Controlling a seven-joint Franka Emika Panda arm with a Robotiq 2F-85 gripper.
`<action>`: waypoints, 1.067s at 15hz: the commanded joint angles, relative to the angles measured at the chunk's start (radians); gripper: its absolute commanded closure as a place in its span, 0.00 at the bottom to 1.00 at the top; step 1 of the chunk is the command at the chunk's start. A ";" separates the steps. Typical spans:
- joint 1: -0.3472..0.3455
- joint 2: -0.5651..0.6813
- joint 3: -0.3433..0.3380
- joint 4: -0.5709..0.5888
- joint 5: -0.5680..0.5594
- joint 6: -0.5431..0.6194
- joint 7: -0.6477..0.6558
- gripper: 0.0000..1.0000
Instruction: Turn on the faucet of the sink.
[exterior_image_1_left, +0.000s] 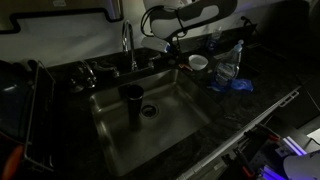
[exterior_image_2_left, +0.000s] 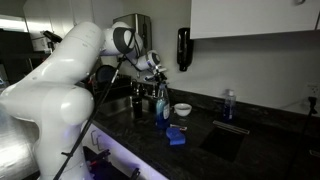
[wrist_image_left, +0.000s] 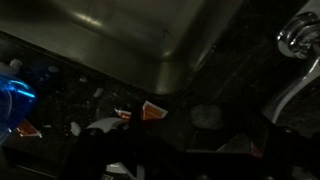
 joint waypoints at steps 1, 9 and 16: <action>-0.005 -0.022 0.013 -0.014 0.013 -0.060 -0.021 0.00; -0.008 -0.039 -0.006 -0.044 -0.003 0.138 0.077 0.00; 0.000 -0.004 -0.069 -0.042 -0.072 0.251 0.167 0.00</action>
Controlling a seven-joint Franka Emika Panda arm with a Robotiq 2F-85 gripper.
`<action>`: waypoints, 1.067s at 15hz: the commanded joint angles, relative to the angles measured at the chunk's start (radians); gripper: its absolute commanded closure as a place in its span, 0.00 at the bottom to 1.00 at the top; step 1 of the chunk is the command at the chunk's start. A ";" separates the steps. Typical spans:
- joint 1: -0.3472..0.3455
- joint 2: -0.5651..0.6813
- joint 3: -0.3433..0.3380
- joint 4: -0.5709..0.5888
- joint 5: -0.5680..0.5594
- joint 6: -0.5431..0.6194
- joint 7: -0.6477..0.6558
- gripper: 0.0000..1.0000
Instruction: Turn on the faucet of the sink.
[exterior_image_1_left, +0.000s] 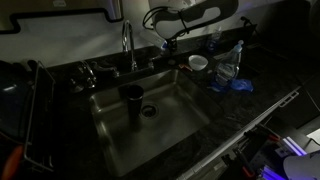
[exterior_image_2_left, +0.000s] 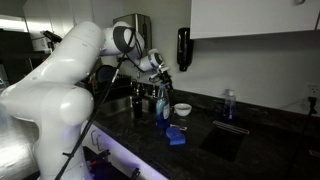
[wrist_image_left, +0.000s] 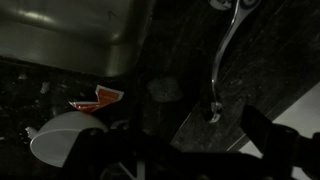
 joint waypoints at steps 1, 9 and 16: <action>0.006 0.003 -0.028 -0.026 -0.039 0.031 0.042 0.00; -0.018 -0.027 0.019 -0.046 0.028 -0.088 -0.031 0.00; -0.014 -0.063 0.037 -0.061 0.040 -0.187 -0.110 0.00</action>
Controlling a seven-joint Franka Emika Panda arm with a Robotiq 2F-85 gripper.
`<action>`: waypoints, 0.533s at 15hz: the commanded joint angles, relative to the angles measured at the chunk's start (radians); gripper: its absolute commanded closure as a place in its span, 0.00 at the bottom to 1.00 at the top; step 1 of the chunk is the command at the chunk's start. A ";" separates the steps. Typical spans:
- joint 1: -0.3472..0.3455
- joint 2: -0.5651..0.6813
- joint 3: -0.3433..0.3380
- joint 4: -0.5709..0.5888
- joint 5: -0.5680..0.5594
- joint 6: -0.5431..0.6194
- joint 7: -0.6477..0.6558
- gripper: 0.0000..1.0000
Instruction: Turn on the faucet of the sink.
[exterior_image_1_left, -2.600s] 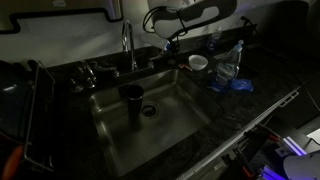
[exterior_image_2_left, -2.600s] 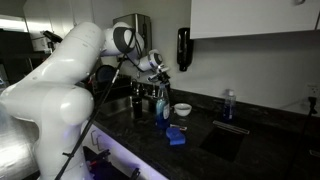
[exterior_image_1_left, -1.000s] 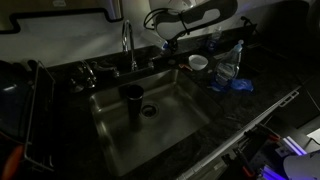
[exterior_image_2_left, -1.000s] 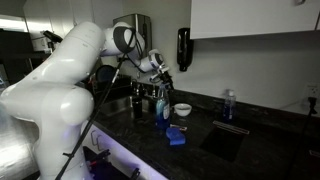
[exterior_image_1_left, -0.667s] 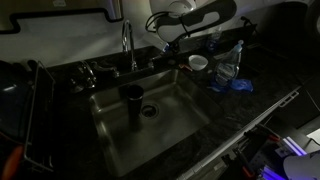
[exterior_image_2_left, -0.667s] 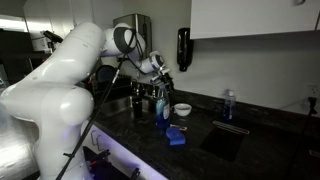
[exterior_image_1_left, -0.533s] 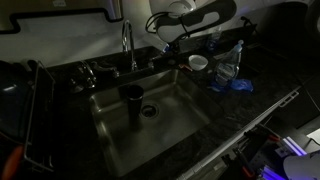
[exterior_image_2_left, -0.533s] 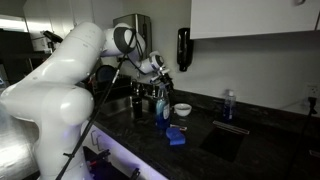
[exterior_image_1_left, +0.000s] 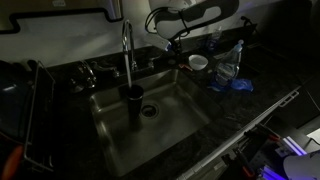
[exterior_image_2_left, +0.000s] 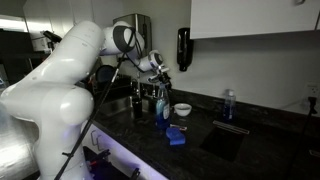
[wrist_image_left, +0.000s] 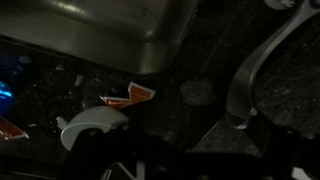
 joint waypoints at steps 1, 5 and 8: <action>-0.009 -0.058 0.032 -0.045 0.028 -0.084 -0.061 0.00; 0.003 -0.077 0.019 -0.063 0.009 -0.021 0.013 0.00; 0.012 -0.112 0.015 -0.083 -0.003 0.046 0.087 0.00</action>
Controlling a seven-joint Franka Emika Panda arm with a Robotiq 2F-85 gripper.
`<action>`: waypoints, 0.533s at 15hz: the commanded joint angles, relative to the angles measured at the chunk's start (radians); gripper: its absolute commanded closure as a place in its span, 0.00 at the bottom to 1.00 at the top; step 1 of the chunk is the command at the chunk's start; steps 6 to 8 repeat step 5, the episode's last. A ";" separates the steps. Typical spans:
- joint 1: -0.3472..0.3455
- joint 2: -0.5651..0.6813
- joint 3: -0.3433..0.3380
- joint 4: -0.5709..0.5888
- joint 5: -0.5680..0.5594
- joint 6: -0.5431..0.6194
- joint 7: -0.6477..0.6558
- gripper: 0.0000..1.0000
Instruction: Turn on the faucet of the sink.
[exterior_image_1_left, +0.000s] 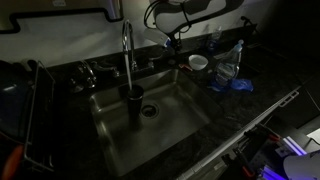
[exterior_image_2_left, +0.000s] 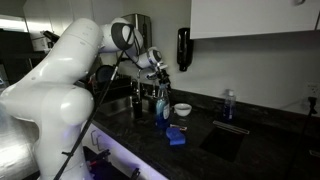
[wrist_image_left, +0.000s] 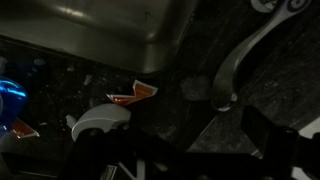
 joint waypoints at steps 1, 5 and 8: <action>0.007 -0.080 0.004 -0.080 -0.010 0.092 0.076 0.00; 0.021 -0.139 0.009 -0.127 -0.022 0.154 0.133 0.00; 0.021 -0.139 0.009 -0.127 -0.022 0.154 0.133 0.00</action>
